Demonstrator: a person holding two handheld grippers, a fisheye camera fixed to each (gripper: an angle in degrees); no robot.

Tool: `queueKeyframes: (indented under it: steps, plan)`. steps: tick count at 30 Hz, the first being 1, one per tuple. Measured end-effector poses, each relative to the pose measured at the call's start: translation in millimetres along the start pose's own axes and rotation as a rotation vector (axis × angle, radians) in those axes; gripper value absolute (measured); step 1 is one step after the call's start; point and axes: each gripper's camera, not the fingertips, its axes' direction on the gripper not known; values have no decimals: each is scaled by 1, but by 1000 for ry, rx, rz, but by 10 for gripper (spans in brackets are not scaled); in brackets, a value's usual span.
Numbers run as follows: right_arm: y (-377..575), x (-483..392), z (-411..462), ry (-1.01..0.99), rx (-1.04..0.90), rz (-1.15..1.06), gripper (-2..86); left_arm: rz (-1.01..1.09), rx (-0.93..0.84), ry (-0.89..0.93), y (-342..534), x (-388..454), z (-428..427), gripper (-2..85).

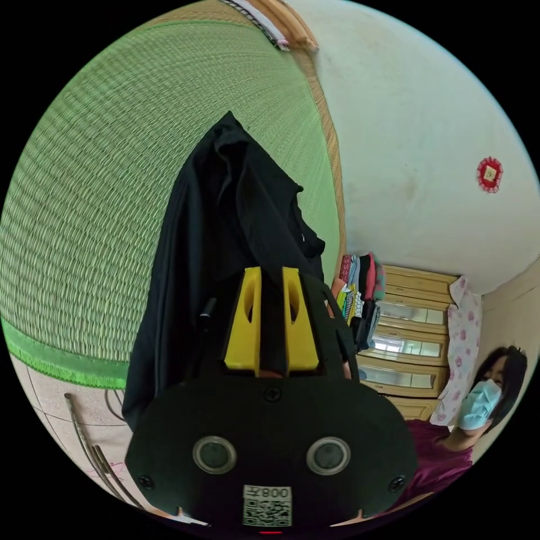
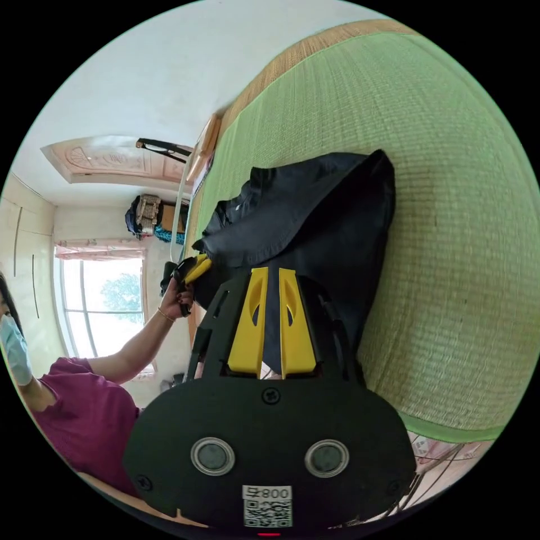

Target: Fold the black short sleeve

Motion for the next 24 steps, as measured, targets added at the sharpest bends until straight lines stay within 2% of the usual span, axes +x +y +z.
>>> queueKeyframes:
  steps: [3,12,20,24]
  plan:
    - [-8,-16,20,12,-33,-25,25,10,15,35,-3,4,4,23]
    - [-33,-81,70,96,-109,-161,3,49,56,190,-22,22,7,6]
    - [-44,-127,105,163,-162,-244,0,72,74,209,-47,35,11,5]
    - [-54,-144,106,201,-115,-242,0,83,65,199,-56,40,14,5]
